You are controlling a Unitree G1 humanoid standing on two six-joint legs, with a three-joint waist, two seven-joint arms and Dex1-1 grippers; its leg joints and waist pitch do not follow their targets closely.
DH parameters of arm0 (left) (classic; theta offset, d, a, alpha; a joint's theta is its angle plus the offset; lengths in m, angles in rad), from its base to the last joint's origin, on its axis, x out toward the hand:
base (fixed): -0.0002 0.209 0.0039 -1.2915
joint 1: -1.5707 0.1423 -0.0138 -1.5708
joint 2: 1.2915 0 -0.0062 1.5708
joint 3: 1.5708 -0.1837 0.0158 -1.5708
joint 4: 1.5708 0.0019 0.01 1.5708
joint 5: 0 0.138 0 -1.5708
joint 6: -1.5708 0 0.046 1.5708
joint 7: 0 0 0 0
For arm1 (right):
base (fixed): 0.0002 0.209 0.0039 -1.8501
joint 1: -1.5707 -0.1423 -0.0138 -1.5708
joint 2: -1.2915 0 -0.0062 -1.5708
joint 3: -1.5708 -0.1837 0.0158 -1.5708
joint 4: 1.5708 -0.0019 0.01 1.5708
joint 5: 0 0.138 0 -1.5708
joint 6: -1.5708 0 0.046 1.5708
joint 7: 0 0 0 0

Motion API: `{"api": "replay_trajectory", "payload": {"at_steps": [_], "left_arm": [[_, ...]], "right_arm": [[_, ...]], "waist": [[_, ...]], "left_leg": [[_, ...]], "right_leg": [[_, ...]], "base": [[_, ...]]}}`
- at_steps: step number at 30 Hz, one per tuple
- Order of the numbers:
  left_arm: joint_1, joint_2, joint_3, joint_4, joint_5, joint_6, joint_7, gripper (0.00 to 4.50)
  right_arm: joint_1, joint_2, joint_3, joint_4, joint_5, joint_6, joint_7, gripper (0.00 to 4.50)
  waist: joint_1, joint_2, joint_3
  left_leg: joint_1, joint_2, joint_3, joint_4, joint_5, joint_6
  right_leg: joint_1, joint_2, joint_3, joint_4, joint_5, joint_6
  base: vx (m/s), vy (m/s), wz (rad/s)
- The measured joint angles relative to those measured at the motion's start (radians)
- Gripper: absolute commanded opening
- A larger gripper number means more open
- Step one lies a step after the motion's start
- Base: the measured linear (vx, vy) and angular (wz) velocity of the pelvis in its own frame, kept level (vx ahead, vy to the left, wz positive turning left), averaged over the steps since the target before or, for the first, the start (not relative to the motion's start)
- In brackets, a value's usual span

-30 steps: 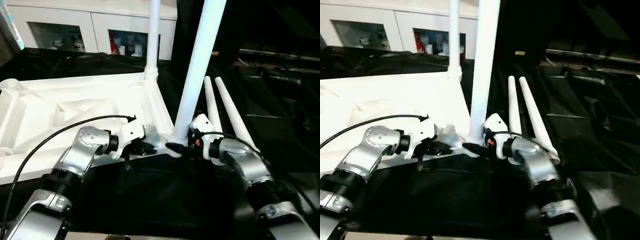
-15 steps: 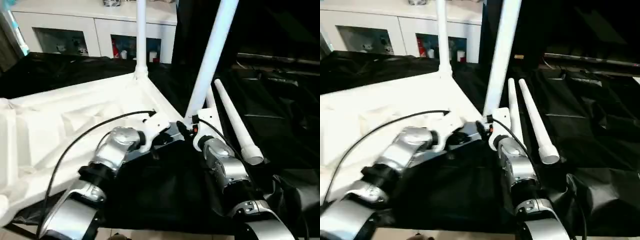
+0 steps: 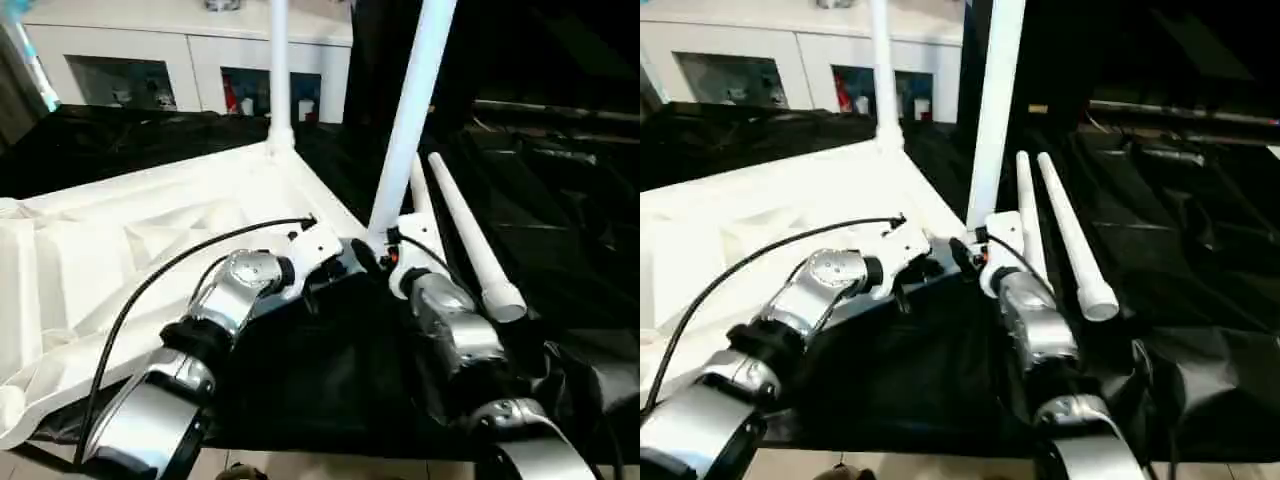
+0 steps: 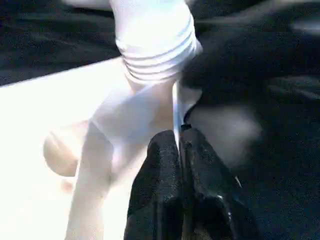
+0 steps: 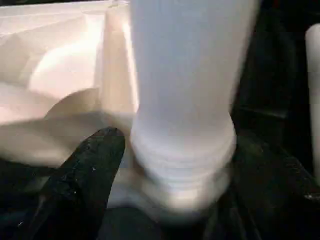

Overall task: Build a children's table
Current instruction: Rotate leg to tighten

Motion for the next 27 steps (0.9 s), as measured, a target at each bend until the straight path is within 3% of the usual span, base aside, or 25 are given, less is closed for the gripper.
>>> {"api": "replay_trajectory", "payload": {"at_steps": [2,4,8,13,16,18,20,24,27], "left_arm": [[-0.014,-0.01,0.045,0.027,-0.012,-0.022,0.094,0.46],[-0.027,-0.014,0.106,0.025,-0.043,-0.023,0.172,0.59],[-0.034,0.031,0.145,0.002,-0.051,-0.021,0.216,0.89],[0.045,0.092,0.153,-0.197,-0.026,0.071,0.251,1.32],[0.144,0.177,0.169,-0.372,0.012,0.199,0.254,1.47],[0.214,0.23,0.191,-0.495,0.018,0.278,0.22,1.82],[0.251,0.276,0.196,-0.597,0.016,0.344,0.155,1.84],[0.337,0.449,0.183,-0.866,-0.041,0.548,-0.057,2.24],[0.378,0.585,0.169,-0.969,-0.016,0.655,-0.141,2.27]], "right_arm": [[0.032,-0.003,0.022,-0.084,0.001,0.021,0.023,3.78],[0.047,-0.011,0.027,-0.138,0.003,0.032,0.023,3.78],[0.068,-0.024,0.028,-0.19,0.018,0.065,0.026,3.78],[0.087,0.009,0.072,-0.217,0.017,0.092,0.043,3.78],[0.092,0.015,0.091,-0.224,0.016,0.104,0.043,3.78],[0.093,0.011,0.096,-0.231,0.017,0.117,0.044,3.78],[0.095,0.007,0.105,-0.231,0.016,0.126,0.046,3.78],[0.093,0.009,0.138,-0.222,-0.001,0.134,0.067,3.78],[0.089,0.011,0.148,-0.209,-0.004,0.135,0.067,3.78]], "waist": [[-0.006,-0.006,0.004],[-0.01,-0.018,0.009],[-0.01,-0.02,0.009],[-0.012,-0.02,0.009],[-0.008,-0.024,0.011],[-0.004,-0.025,0.012],[0.003,-0.032,0.016],[0.009,-0.045,0.022],[0.007,-0.048,0.024]], "left_leg": [[-0.006,0.001,0.0,0.003,0.0,0.0],[-0.016,0.003,-0.001,0.011,0.003,0.0],[-0.018,0.006,-0.002,0.008,0.003,-0.001],[-0.027,0.006,-0.001,0.008,0.003,0.008],[-0.029,0.007,0.0,0.009,0.003,0.009],[-0.028,0.007,0.0,0.011,0.003,0.009],[-0.027,0.007,0.0,0.011,0.004,0.006],[-0.024,0.007,0.0,0.013,0.004,-0.002],[-0.021,0.007,0.001,0.013,0.006,-0.005]], "right_leg": [[-0.008,0.0,-0.001,0.0,0.012,0.0],[-0.017,0.0,-0.003,0.001,0.041,-0.001],[-0.023,0.003,-0.004,0.001,0.037,0.0],[-0.033,0.004,-0.004,0.003,0.031,-0.007],[-0.034,0.004,-0.004,0.003,0.03,-0.009],[-0.032,0.004,-0.004,0.003,0.03,-0.009],[-0.031,0.004,-0.004,0.004,0.03,-0.009],[-0.03,0.003,-0.002,0.011,0.03,-0.01],[-0.03,0.003,0.001,0.017,0.03,-0.009]], "base": [[0.0,0.0,0.0],[0.0,0.0,0.0],[0.033,-0.007,-0.02],[0.05,-0.001,-0.02],[0.0,0.0,0.0],[0.0,0.0,0.0],[0.0,0.0,0.0],[0.0,0.0,0.0],[0.0,0.0,0.0]]}}
